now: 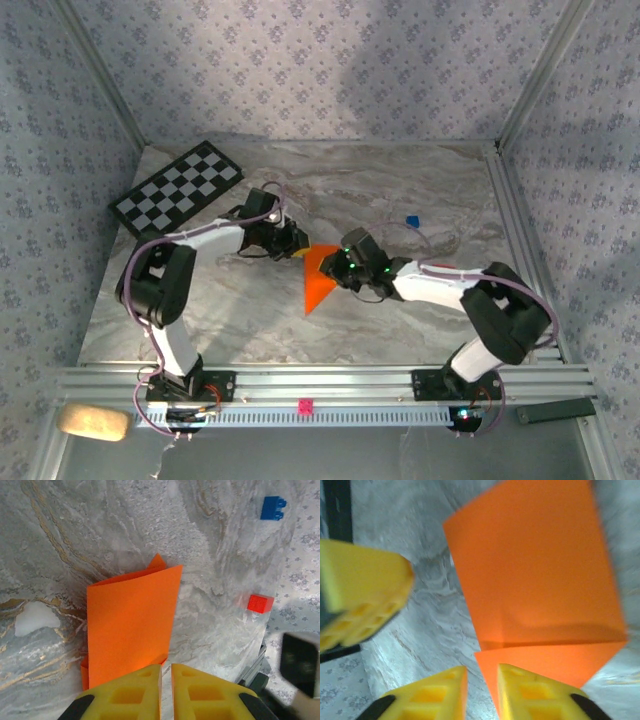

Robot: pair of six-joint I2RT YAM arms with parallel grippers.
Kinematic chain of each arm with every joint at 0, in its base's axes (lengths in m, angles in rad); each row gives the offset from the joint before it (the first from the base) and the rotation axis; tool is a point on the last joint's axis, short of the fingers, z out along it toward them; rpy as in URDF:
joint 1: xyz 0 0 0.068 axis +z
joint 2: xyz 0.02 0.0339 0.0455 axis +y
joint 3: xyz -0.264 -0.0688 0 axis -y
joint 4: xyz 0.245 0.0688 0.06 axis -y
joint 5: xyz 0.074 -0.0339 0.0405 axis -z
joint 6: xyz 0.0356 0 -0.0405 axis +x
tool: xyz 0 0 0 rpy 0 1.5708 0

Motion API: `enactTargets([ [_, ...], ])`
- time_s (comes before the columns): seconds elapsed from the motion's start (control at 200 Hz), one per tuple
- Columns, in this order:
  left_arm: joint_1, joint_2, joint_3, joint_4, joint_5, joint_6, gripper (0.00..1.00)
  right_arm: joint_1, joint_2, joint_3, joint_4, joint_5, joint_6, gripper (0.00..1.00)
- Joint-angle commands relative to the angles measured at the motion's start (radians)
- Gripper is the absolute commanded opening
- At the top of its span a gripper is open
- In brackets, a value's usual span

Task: Fold a paper plane with a square sheet of paper (pick it up from the middle)
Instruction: Turn over the paper at the center of the table, then fold the wing for the fifth time at the center of the table.

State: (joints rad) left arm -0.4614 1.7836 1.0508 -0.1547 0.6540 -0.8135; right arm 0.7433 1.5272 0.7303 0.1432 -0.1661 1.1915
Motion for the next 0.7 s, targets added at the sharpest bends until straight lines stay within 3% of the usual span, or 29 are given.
enactTargets([
  [0.0, -0.011, 0.046, 0.038, 0.001, 0.033, 0.009, 0.12, -0.070, -0.024, -0.021, -0.064, -0.044, -0.096, 0.29],
  [0.18, -0.013, 0.115, 0.055, -0.025, 0.021, 0.031, 0.10, -0.132, 0.008, 0.031, -0.150, -0.125, -0.170, 0.39],
  [0.695, -0.005, 0.160, -0.069, 0.003, -0.045, 0.086, 0.08, -0.174, 0.147, 0.069, -0.130, -0.210, -0.171, 0.42],
])
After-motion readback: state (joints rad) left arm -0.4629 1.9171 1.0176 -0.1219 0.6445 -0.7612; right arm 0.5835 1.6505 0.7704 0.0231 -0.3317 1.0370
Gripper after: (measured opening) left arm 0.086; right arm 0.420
